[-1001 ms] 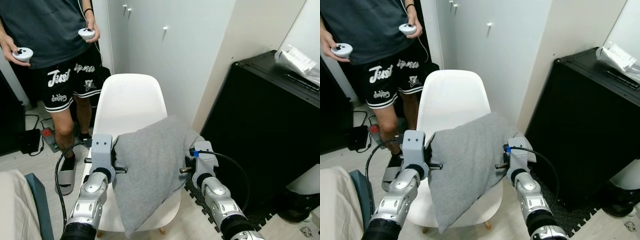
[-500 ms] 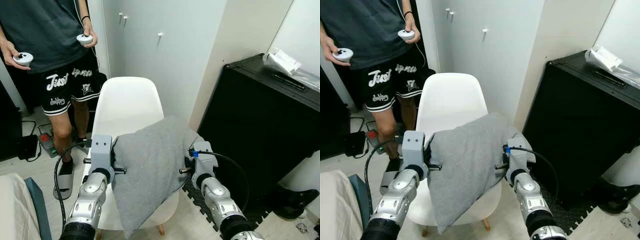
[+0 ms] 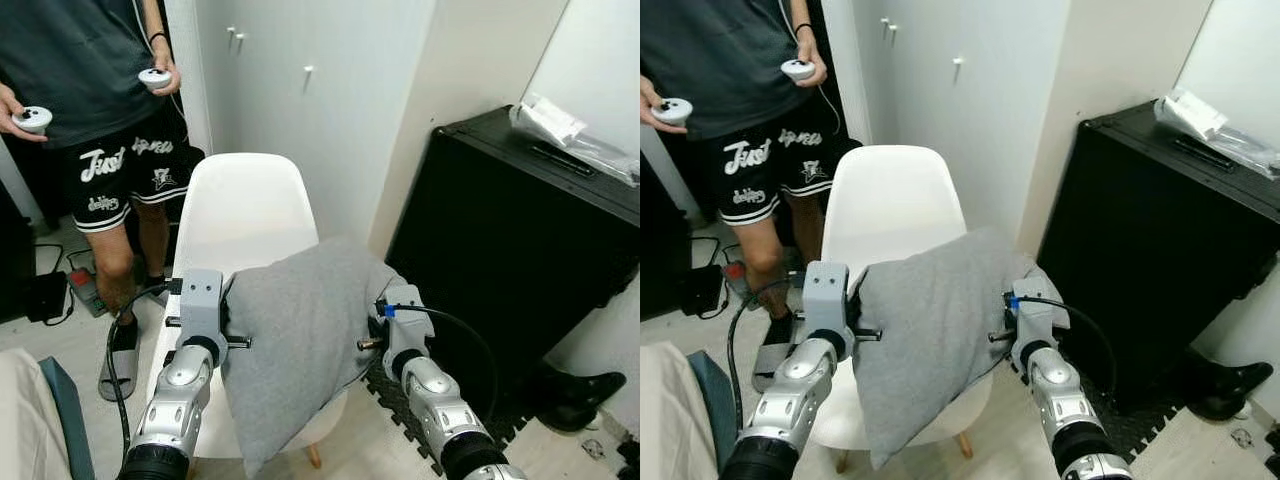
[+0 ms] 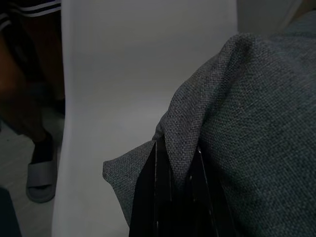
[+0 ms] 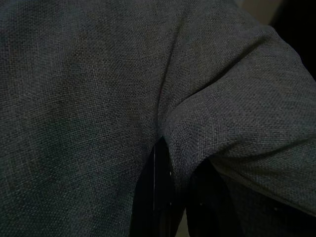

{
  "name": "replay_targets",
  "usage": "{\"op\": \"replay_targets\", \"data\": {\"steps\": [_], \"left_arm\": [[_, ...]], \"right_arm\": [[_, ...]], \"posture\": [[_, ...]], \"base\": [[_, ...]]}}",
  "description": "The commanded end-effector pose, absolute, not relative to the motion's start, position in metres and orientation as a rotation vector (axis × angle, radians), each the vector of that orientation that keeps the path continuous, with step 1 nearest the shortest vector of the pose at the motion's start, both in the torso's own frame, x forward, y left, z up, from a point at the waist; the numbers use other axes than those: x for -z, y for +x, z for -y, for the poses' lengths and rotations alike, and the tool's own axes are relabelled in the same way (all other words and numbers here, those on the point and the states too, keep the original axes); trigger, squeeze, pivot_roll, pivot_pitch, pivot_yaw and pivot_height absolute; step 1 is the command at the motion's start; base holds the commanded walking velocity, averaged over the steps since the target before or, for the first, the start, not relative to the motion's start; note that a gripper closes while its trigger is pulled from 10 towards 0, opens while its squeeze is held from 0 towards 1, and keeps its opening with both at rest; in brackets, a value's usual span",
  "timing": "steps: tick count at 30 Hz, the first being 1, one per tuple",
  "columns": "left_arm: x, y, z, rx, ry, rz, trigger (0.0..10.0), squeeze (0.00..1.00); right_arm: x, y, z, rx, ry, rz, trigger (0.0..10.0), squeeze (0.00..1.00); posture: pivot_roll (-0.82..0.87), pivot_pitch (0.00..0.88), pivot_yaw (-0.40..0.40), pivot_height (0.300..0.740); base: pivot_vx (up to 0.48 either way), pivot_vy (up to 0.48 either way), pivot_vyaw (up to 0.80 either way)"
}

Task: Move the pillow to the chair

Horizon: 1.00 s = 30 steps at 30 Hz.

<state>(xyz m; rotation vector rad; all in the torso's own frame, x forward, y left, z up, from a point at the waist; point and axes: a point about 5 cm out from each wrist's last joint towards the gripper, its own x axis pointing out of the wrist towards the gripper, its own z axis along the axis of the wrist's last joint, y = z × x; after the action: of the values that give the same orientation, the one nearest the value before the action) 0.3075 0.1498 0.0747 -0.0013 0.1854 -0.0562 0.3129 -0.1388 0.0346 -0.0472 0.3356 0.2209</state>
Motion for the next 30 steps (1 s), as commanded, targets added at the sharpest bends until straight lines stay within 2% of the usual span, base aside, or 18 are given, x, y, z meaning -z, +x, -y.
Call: {"op": "replay_targets", "data": {"steps": [1,15,30], "left_arm": [[-0.0806,0.3095,-0.1398,0.094,-0.001,-0.151,10.0,0.0],[-0.0784,0.3103,-0.1421,0.084,0.023,-0.161,10.0,0.0],[-0.0781,0.311,-0.1424,0.07,0.016,-0.164,10.0,0.0]], "right_arm": [[-0.0348,0.312,0.1314,-0.261,-0.044,-0.332,10.0,0.0],[-0.0319,0.3104,0.1334,-0.26,-0.041,-0.356,10.0,0.0],[-0.0326,0.3105,0.1323,-0.272,-0.014,-0.357,10.0,0.0]], "posture": [[-0.02,0.018,-0.055,0.74],[-0.02,0.027,-0.058,0.74],[-0.02,0.043,-0.064,0.675]], "base": [[0.0,0.0,0.0],[0.0,0.0,0.0],[0.0,0.0,0.0]]}}
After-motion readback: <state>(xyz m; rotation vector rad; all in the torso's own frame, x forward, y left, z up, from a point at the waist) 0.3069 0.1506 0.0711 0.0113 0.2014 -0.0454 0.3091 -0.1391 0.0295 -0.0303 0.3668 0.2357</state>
